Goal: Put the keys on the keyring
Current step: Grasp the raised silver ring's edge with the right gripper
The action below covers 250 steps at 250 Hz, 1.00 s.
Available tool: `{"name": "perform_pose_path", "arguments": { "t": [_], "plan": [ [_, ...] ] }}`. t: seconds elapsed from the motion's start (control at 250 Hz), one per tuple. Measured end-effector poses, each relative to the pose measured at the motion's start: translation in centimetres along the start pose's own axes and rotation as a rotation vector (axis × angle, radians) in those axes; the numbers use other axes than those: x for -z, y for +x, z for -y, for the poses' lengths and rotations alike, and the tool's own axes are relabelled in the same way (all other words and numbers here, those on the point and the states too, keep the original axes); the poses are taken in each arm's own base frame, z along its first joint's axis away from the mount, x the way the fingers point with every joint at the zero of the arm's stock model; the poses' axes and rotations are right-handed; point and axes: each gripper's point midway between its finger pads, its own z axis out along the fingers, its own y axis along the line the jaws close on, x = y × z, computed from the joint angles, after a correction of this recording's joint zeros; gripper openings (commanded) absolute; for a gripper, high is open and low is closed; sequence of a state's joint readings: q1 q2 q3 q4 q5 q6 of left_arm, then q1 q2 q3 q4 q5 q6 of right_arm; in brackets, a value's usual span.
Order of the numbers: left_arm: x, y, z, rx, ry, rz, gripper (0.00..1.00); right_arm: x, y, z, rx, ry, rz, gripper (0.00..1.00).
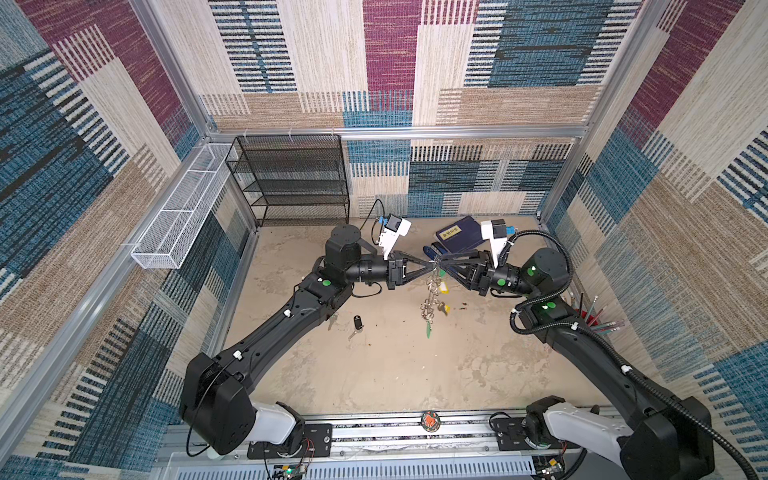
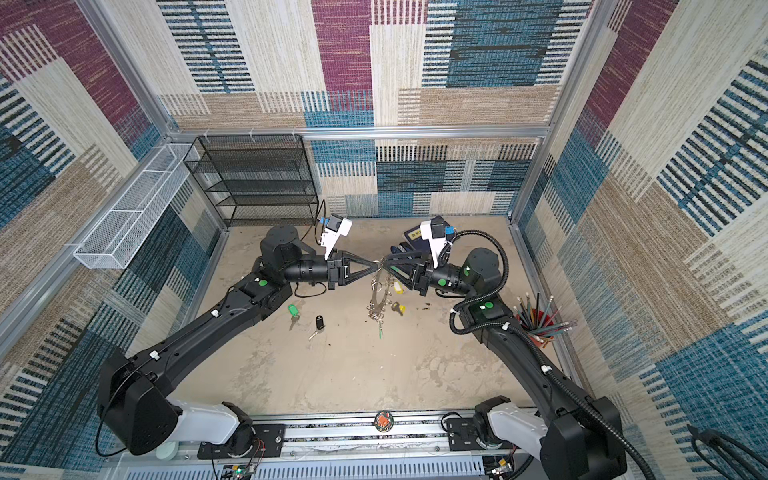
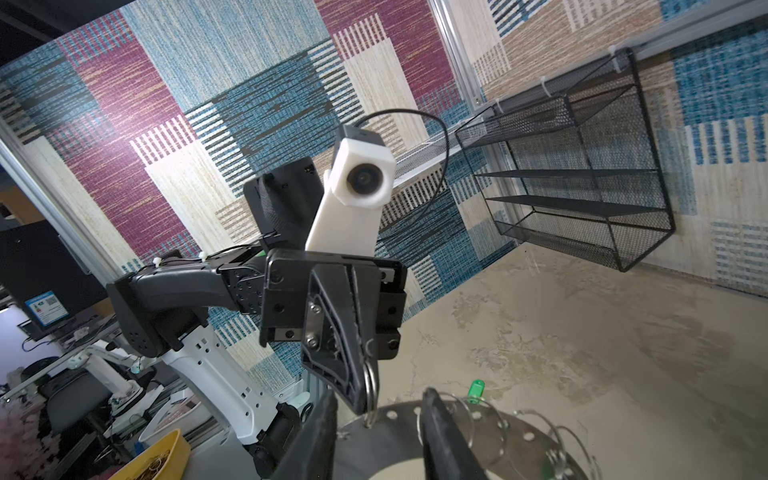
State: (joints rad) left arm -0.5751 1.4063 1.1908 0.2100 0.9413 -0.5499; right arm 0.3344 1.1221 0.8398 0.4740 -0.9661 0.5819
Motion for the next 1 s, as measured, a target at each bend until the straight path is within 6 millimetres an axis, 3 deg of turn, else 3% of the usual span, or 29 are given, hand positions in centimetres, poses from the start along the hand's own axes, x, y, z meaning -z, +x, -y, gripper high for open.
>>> {"name": "perform_pose_path", "arguments": {
  "t": [0.172, 0.568, 0.82, 1.0],
  "plan": [
    [0.0, -0.2, 0.0, -0.017, 0.012, 0.007, 0.0, -0.5, 0.8, -0.6, -0.004, -0.036, -0.028, 0.28],
    [0.0, 0.1, -0.2, -0.009, 0.019, -0.006, 0.0, -1.3, 1.5, -0.1, -0.023, -0.035, -0.052, 0.0],
    [0.0, 0.5, -0.6, -0.01, 0.003, -0.017, 0.0, -1.4, 1.7, 0.2, -0.035, -0.025, -0.058, 0.0],
    [0.2, 0.9, -1.3, -0.013, -0.032, -0.036, 0.16, -1.4, 2.2, 0.6, -0.027, -0.005, -0.069, 0.0]
  ]
}}
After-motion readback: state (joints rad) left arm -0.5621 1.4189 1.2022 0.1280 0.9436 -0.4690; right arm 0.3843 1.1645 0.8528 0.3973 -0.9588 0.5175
